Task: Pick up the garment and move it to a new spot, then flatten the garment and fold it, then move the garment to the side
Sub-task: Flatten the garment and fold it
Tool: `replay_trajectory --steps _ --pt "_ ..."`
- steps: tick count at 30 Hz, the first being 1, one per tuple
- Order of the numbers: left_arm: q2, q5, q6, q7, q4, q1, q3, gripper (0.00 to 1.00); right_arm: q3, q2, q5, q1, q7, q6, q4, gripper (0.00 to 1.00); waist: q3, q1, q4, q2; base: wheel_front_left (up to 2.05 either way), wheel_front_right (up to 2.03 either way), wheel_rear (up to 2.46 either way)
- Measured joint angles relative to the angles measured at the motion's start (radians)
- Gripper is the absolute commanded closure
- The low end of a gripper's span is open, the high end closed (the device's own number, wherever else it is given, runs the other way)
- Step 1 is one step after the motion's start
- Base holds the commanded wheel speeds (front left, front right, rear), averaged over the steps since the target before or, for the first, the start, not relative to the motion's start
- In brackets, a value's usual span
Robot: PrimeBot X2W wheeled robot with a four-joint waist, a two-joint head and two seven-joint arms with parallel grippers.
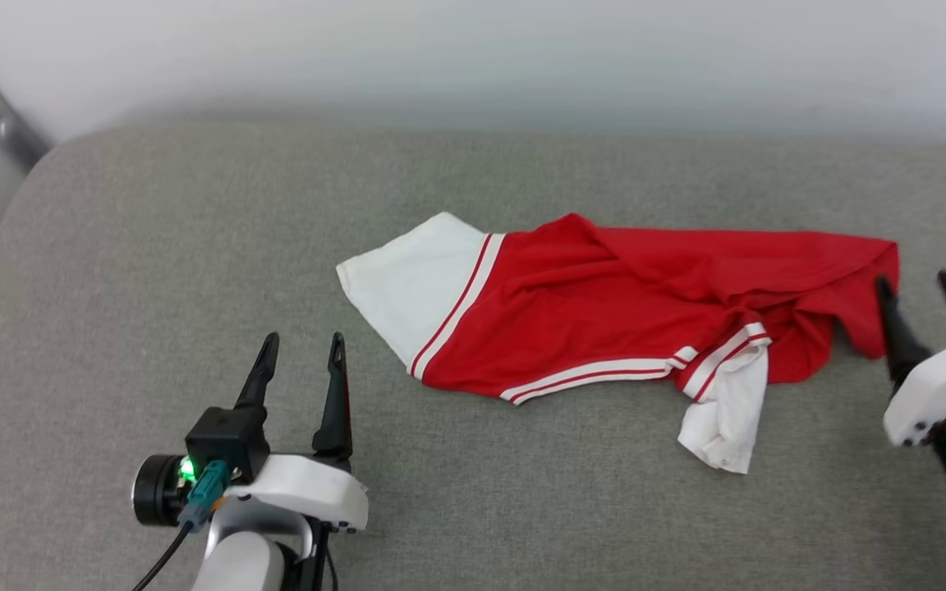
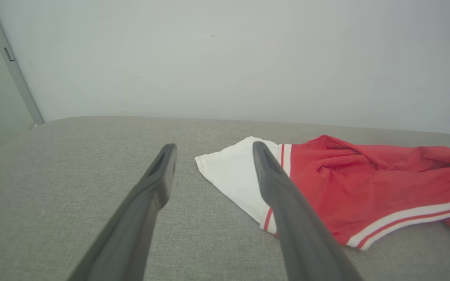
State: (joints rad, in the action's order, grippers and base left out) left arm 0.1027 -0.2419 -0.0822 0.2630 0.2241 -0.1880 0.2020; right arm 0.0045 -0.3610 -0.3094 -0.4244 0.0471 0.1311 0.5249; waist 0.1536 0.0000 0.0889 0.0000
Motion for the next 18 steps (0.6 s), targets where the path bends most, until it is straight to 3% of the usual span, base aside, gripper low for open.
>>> replay_trajectory --steps 5,11,18 --pt "0.013 -0.006 -0.002 0.000 0.002 0.040 -0.010 0.00 0.069 0.030 -0.040 0.118 -0.215 0.000 -0.136 0.00 -0.066 -0.0001 -0.034 0.0000 0.00 0.00 0.00" --pt "0.015 -0.007 -0.007 -0.005 -0.008 0.050 -0.002 0.00 0.160 -0.008 -0.121 0.196 -0.546 0.000 -0.317 0.00 -0.091 -0.0002 -0.060 0.0000 0.00 0.00 0.00" --pt "0.008 -0.006 -0.007 -0.006 -0.019 0.029 0.018 0.00 0.263 -0.012 -0.155 0.207 -0.713 0.000 -0.411 0.00 -0.044 -0.0001 -0.041 0.0000 0.00 0.00 0.00"
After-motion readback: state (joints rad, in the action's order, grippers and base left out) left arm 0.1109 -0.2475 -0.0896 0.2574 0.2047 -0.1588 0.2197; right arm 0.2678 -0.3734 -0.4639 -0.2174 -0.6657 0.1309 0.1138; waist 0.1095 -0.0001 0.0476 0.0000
